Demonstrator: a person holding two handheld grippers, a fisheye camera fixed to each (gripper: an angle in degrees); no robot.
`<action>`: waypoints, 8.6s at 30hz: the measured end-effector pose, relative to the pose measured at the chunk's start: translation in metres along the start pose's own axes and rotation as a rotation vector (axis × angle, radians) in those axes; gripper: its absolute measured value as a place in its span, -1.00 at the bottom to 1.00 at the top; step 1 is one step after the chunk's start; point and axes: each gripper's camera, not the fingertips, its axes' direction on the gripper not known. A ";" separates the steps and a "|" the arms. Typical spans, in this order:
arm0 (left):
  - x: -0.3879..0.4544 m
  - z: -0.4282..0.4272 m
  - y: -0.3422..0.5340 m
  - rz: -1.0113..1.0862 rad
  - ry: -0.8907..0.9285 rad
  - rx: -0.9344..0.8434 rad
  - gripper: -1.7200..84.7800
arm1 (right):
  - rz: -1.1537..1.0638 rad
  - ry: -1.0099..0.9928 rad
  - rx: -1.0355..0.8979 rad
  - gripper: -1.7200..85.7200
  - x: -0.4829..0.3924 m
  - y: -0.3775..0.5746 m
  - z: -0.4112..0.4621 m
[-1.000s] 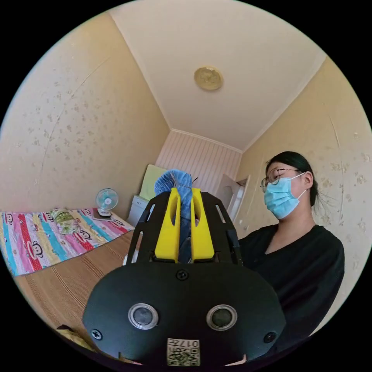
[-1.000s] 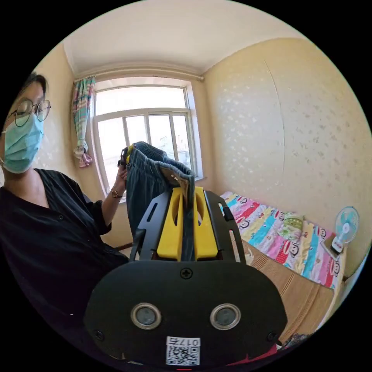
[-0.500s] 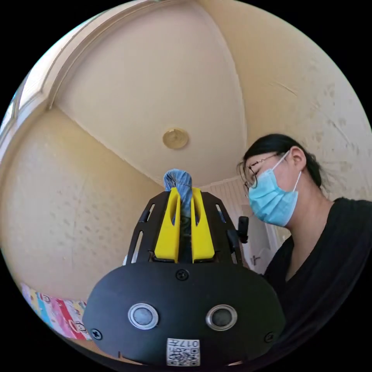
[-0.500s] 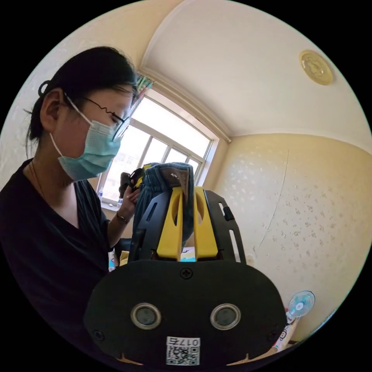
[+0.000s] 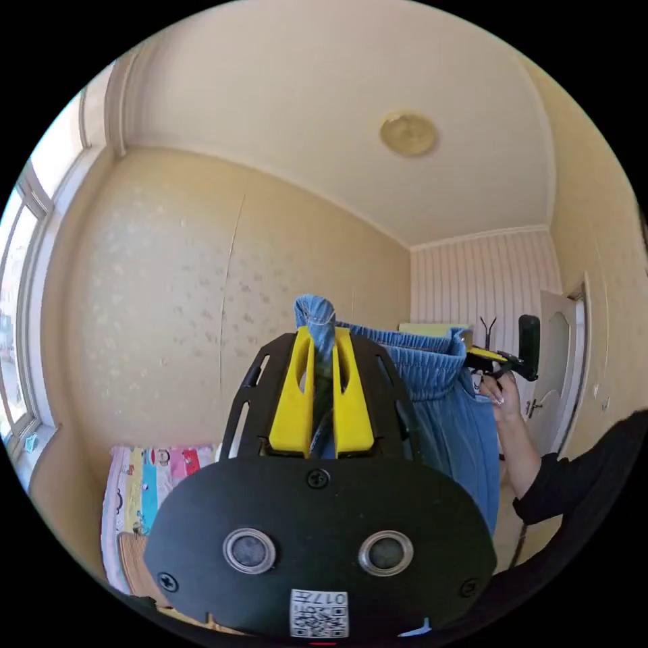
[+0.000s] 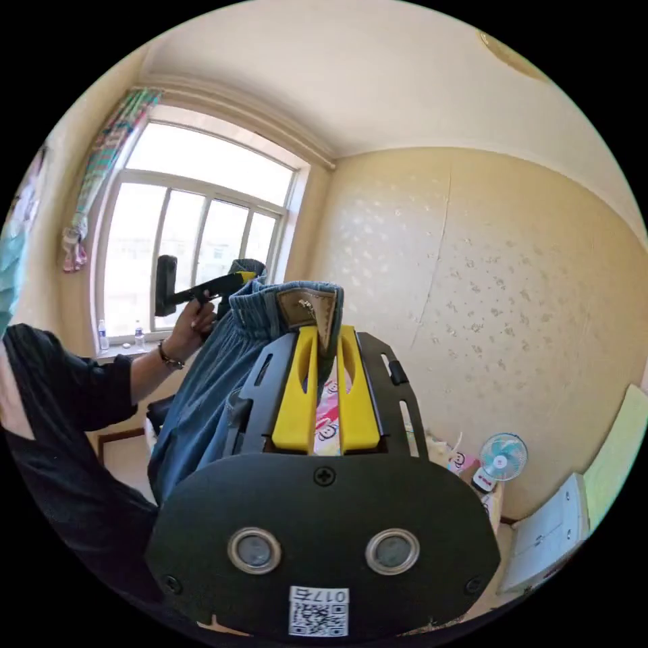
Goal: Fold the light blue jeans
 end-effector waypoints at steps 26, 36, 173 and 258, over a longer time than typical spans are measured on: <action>-0.144 0.111 0.758 -1.137 -0.085 -1.813 -0.82 | 1.219 -0.460 -1.655 -0.92 -0.109 0.856 0.299; -0.152 0.133 0.759 -0.779 -0.002 -1.857 -0.85 | 0.656 -0.462 -1.504 -0.91 -0.158 0.748 0.461; 0.083 -0.081 0.790 -0.581 -0.448 -1.309 -0.88 | 0.594 -0.263 -1.158 -0.78 -0.342 0.815 0.114; -0.202 -0.284 0.823 -1.637 0.120 -0.609 -0.97 | 0.024 0.290 -0.903 -0.94 -0.536 0.589 0.881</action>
